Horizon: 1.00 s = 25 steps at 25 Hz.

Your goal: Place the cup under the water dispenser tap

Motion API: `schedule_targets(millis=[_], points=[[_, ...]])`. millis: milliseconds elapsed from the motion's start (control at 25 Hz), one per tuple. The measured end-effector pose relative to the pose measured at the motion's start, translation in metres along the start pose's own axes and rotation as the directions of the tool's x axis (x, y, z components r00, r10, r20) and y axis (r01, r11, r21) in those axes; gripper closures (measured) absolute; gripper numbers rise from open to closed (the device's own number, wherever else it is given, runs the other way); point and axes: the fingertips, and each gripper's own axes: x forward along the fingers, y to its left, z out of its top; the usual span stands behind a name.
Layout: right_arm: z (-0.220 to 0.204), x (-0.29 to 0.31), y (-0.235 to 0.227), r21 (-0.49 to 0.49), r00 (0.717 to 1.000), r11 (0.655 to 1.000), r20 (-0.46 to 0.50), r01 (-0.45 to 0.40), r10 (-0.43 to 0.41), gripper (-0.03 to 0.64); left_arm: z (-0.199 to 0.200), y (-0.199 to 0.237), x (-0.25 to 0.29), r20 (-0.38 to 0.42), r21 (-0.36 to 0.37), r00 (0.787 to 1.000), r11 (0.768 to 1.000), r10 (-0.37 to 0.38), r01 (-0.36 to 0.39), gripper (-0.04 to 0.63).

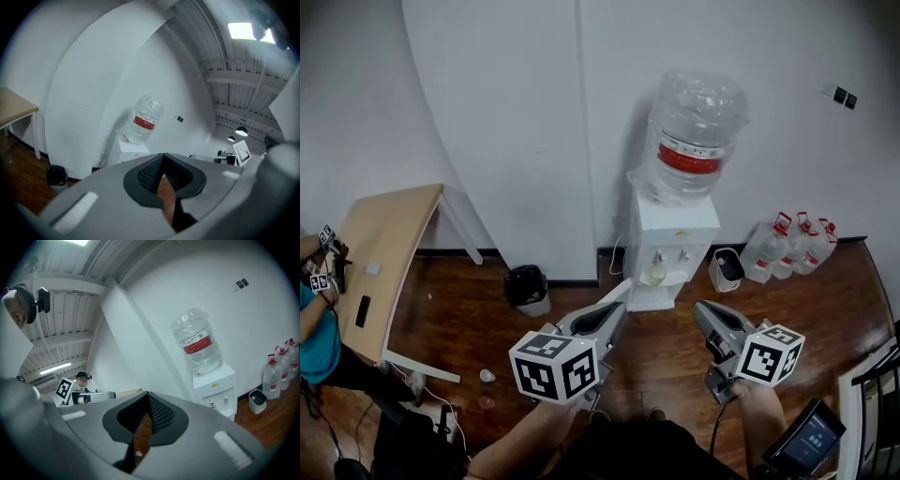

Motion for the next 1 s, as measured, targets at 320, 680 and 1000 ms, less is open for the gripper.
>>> schedule_targets(millis=[320,680,1000], points=[[0.014,-0.015,-0.003,0.088,0.997,0.994,0.013,-0.071,0.070,0.617,-0.008,-0.006,0.005,-0.011,-0.012,0.998,0.998,0.065,-0.065,0.454],[0.005,-0.010,-0.014,0.079,0.999,0.996,-0.030,-0.042,0.044,0.617,-0.013,-0.007,0.008,-0.021,-0.018,0.997,0.997,0.071,-0.072,0.454],[0.002,-0.013,-0.014,0.046,0.999,0.999,-0.049,-0.021,0.023,0.617,-0.020,-0.006,0.007,-0.024,-0.036,0.998,0.997,0.061,-0.062,0.454]])
